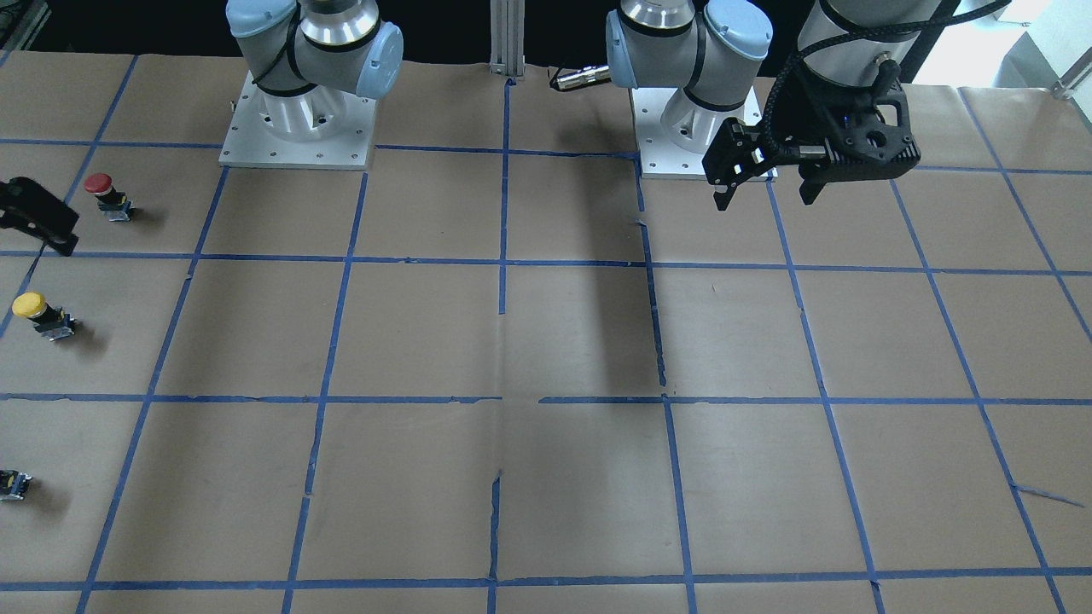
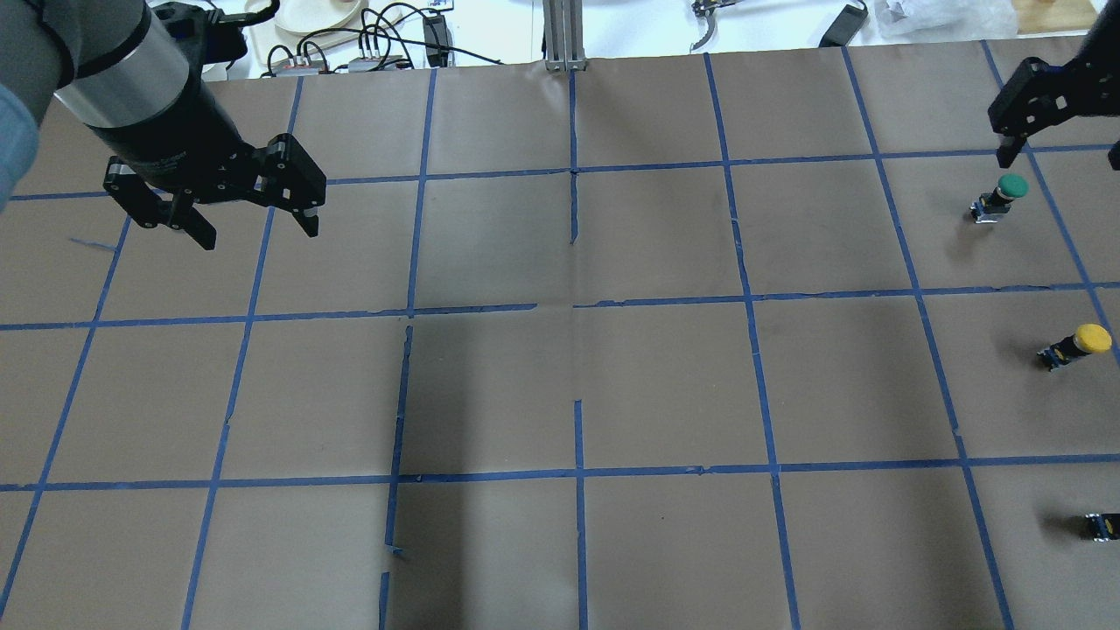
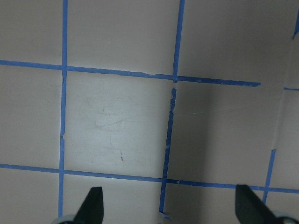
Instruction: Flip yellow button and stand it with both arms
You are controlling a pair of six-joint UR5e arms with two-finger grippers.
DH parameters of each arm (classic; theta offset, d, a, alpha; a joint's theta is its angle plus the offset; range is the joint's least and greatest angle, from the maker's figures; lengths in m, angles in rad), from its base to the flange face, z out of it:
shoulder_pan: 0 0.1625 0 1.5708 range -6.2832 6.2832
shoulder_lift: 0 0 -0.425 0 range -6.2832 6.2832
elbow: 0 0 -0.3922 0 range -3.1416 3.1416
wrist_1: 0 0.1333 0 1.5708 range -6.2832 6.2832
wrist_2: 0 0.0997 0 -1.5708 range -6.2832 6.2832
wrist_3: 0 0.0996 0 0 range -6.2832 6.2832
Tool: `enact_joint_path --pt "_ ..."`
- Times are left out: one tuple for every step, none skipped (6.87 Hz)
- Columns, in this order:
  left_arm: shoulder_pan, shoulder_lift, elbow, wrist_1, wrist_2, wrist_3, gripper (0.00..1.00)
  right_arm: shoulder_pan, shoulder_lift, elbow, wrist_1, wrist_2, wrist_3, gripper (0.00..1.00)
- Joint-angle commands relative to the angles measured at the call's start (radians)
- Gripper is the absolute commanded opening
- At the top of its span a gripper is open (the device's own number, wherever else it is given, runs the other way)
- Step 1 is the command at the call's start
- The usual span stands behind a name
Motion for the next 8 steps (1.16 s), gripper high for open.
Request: enact_joint_path --pt "0.0 0.003 -0.004 0.0 0.001 0.0 1.0 0.196 -0.036 -0.048 0.113 0.011 0.061 1.0" --pt "0.0 0.001 0.002 0.0 -0.002 0.001 1.0 0.268 -0.038 -0.048 0.104 0.014 0.155 1.0" --pt "0.0 0.003 0.002 0.0 -0.002 0.001 1.0 0.29 -0.038 -0.045 0.104 0.015 0.22 1.0" --pt "0.0 0.001 0.002 0.0 0.0 0.001 1.0 0.293 -0.041 -0.039 0.106 0.034 0.222 1.0" --pt "0.0 0.006 0.001 0.0 0.004 0.001 1.0 0.298 -0.041 -0.041 0.092 0.06 0.22 1.0" --pt "0.0 0.006 -0.001 0.0 0.007 0.001 1.0 0.301 -0.038 -0.036 0.037 0.063 0.22 1.0" --pt "0.0 0.001 -0.003 0.002 0.007 0.001 1.0 0.316 -0.034 -0.033 -0.01 0.086 0.223 0.99" --pt "0.0 0.003 -0.006 0.02 0.006 0.0 1.0 0.322 -0.036 -0.032 -0.02 0.086 0.226 0.99"
